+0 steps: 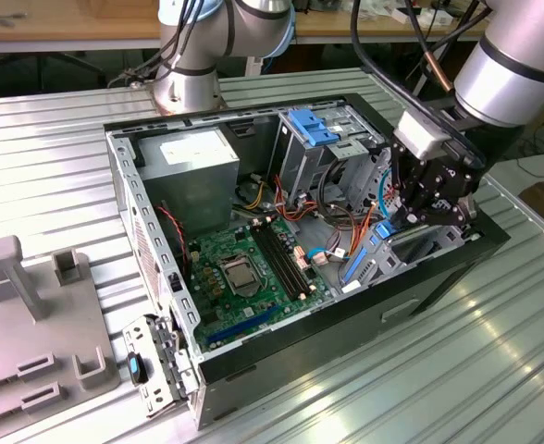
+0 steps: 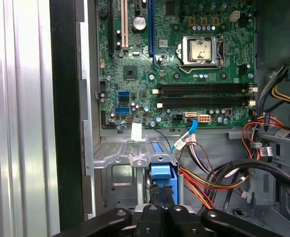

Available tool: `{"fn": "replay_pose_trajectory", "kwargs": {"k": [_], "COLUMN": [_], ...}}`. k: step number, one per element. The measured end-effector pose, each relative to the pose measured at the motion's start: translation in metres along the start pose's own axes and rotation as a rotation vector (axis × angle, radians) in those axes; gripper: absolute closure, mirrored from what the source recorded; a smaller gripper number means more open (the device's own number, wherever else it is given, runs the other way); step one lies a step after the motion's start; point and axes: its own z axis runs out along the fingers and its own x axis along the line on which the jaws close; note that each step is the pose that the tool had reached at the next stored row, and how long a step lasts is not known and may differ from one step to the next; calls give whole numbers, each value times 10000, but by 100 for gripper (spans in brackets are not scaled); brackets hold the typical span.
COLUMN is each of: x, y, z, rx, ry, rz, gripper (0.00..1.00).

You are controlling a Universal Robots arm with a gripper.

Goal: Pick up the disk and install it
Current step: 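Insert the disk into the insertion slot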

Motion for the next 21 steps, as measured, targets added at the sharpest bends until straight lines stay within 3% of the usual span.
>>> {"fn": "replay_pose_trajectory", "kwargs": {"k": [4, 6, 9, 10, 12, 13, 14, 17, 21], "x": [-1, -3, -5, -7, -5, -6, -9, -9, -10], "y": [-56, -166, -232, -277, -275, -281, -287, -289, -289], "z": [1, 8, 21, 48, 142, 123, -74, -133, -142], "rx": [-1, 0, 0, 0, -2, -5, -5, -6, -6], "ry": [3, 1, -1, -1, 4, -3, 1, 2, 0], "rz": [1, 0, -1, -2, -6, -7, -7, -7, -7], "gripper": [89, 89, 89, 89, 89, 89, 89, 89, 89]}}
